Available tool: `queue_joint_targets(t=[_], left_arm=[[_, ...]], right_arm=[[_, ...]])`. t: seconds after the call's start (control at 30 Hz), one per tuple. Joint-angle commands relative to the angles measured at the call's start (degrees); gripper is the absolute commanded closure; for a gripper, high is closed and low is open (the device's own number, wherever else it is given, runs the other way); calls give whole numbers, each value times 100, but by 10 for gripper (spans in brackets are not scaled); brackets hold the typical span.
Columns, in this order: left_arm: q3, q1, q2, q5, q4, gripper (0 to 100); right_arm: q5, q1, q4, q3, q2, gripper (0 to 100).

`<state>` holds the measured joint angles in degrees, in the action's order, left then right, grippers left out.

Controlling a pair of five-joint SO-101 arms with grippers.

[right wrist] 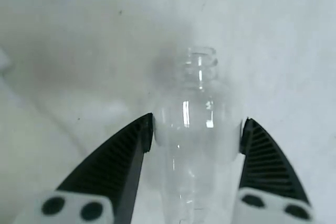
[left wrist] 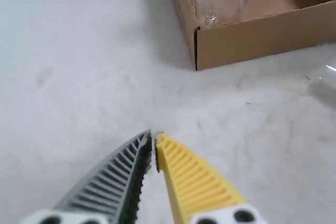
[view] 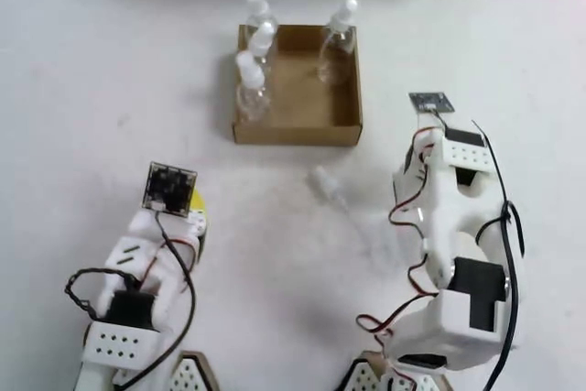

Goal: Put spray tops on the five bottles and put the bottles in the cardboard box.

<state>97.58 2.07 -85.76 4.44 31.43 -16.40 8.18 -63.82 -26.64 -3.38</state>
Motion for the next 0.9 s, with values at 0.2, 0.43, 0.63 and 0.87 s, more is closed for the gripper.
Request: queue_joint_targets(t=[0.2, 0.43, 0.63, 0.87], left_arm=[[-26, 84, -66, 62, -26, 976], [-26, 66, -66, 62, -26, 976], [-26, 66, -66, 62, -26, 976], [-26, 57, -66, 70, -35, 976]], right_arm=[[-62, -22, -31, 519, -4, 715], [-35, -4, -444, 888, -4, 687], [-18, -40, -567, 914, 4, 754], [-501, -163, -646, 905, -4, 725]])
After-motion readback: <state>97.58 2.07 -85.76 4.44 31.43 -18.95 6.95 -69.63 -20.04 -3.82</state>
